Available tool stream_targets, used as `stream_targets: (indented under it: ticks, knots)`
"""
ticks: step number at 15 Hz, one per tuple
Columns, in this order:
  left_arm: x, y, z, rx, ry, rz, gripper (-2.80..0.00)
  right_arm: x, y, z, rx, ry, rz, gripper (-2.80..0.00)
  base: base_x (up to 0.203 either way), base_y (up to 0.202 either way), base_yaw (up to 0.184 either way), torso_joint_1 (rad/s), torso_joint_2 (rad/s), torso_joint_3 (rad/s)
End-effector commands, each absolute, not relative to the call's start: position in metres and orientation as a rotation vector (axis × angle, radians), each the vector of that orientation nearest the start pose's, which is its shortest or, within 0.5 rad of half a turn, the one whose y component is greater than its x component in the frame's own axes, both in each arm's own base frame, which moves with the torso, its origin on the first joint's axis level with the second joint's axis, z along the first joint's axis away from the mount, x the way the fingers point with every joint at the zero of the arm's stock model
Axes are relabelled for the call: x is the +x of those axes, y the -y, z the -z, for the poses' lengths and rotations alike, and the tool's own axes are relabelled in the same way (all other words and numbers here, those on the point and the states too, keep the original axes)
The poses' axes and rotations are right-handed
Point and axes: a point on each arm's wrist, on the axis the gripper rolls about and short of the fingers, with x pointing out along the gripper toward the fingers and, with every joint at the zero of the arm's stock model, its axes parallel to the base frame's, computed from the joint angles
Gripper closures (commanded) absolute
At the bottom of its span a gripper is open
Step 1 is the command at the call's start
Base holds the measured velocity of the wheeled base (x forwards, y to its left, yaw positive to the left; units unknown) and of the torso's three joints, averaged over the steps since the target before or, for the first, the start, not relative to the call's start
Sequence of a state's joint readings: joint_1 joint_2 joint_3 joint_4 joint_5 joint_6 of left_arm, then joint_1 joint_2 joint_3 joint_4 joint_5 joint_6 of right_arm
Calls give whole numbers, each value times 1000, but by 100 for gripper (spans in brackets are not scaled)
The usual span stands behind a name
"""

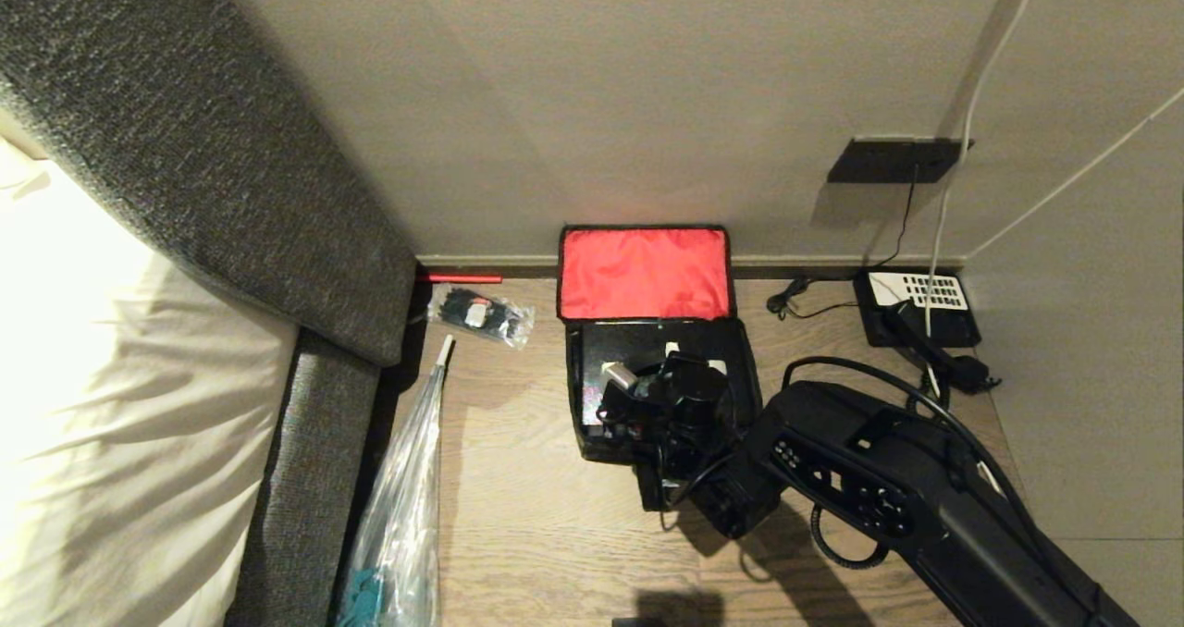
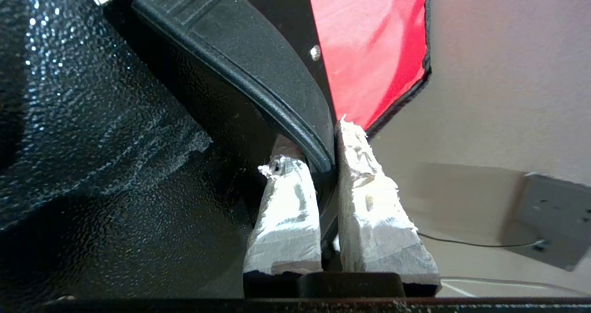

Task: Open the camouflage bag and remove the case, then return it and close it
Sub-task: Place the black box back, then close the top of the storage box

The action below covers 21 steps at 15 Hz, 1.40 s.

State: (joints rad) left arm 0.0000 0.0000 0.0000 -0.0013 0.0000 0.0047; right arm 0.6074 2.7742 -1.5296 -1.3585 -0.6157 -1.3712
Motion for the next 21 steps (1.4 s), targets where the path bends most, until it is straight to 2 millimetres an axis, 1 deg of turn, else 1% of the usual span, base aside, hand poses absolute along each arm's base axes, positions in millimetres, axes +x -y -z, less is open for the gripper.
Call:
stream_targets:
  ticks: [1, 2, 3, 6, 9, 11, 12, 13, 15, 17, 19, 20, 21]
  knots:
    - [-23, 0, -76, 5, 2, 0, 0, 423, -277, 33, -1312, 59, 70, 0, 0, 0, 0, 0, 0, 0]
    - [-23, 0, -76, 5, 2, 0, 0, 423, -277, 34, -1313, 53, 73, 0, 0, 0, 0, 0, 0, 0]
    - [-23, 0, -76, 5, 2, 0, 0, 422, -275, 37, -1323, 27, 79, -280, 0, 0, 0, 0, 0, 0]
    - [-23, 0, -76, 5, 2, 0, 0, 420, -274, 44, -1316, 6, 83, -280, 0, 0, 0, 0, 0, 0]
    - [-23, 0, -76, 5, 2, 0, 0, 415, -271, 42, -1307, -3, 77, -280, 0, 0, 0, 0, 0, 0]
    - [-23, 0, -76, 5, 2, 0, 0, 403, -266, 23, -1286, 9, 78, -280, 0, 0, 0, 0, 0, 0]
    - [-23, 0, -76, 5, 2, 0, 0, 397, -262, 7, -1275, 18, 83, -280, 0, 0, 0, 0, 0, 0]
    - [-23, 0, -76, 5, 2, 0, 0, 390, -258, -9, -1267, 25, 88, 0, 0, 0, 0, 0, 0, 0]
    - [-23, 0, -76, 5, 2, 0, 0, 372, -245, -48, -1258, 31, 97, 0, 0, 0, 0, 0, 0, 0]
    - [-23, 0, -76, 5, 2, 0, 0, 350, -229, -88, -1226, 24, 120, 0, 0, 0, 0, 0, 0, 0]
    - [-23, 0, -76, 5, 2, 0, 0, 318, -203, -129, -1175, -5, 166, 0, 0, 0, 0, 0, 0, 0]
    - [-23, 0, -76, 5, 2, 0, 0, 302, -188, -146, -1154, -17, 181, 0, 0, 0, 0, 0, 0, 0]
    - [-23, 0, -76, 5, 2, 0, 0, 282, -171, -165, -1130, -30, 199, 0, 0, 0, 0, 0, 0, 0]
